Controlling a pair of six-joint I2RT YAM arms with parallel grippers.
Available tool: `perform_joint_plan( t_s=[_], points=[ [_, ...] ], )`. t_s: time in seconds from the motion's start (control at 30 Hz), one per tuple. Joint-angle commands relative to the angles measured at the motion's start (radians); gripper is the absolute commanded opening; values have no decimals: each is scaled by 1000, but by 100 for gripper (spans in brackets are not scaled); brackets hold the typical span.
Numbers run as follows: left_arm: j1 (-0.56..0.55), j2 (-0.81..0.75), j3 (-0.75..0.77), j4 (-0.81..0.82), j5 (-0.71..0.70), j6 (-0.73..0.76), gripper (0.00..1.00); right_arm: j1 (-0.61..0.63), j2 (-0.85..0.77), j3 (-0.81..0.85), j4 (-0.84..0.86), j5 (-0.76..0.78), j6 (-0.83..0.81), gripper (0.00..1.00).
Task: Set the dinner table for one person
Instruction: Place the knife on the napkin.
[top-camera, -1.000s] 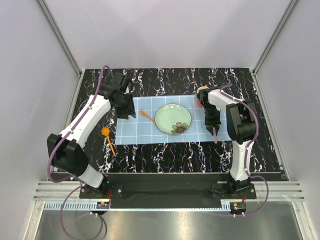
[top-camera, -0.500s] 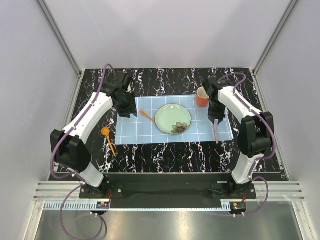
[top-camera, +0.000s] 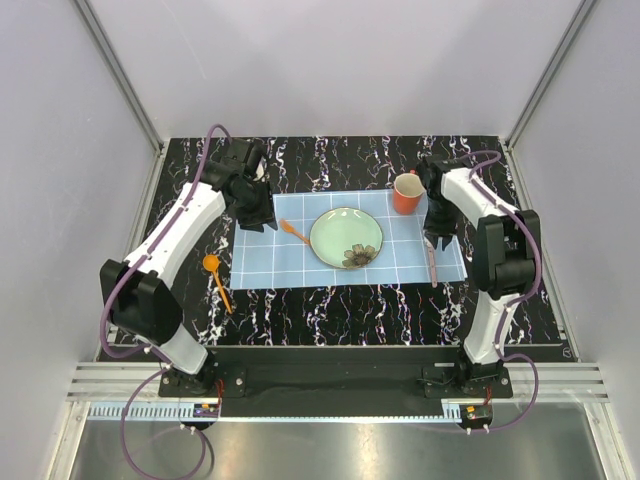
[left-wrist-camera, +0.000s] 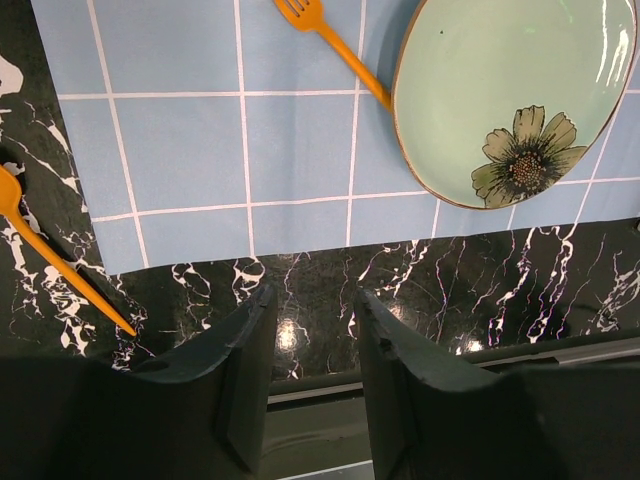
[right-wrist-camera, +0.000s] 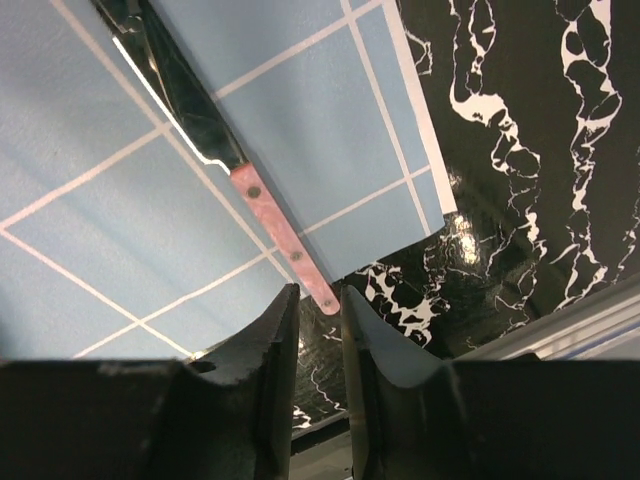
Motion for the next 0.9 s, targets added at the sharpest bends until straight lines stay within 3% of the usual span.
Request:
perform_joint_plan(
  t_s=[0.0, 0.37, 0.87],
  points=[
    [-4, -51, -5, 11, 31, -14, 41, -50, 21, 32, 49, -23, -7, 30],
    [-6, -142, -98, 11, -1, -74, 41, -110, 57, -40, 195, -194, -84, 31],
    [-6, -133, -91, -2, 3, -88, 41, -141, 173, 3, 176, -189, -98, 31]
  ],
)
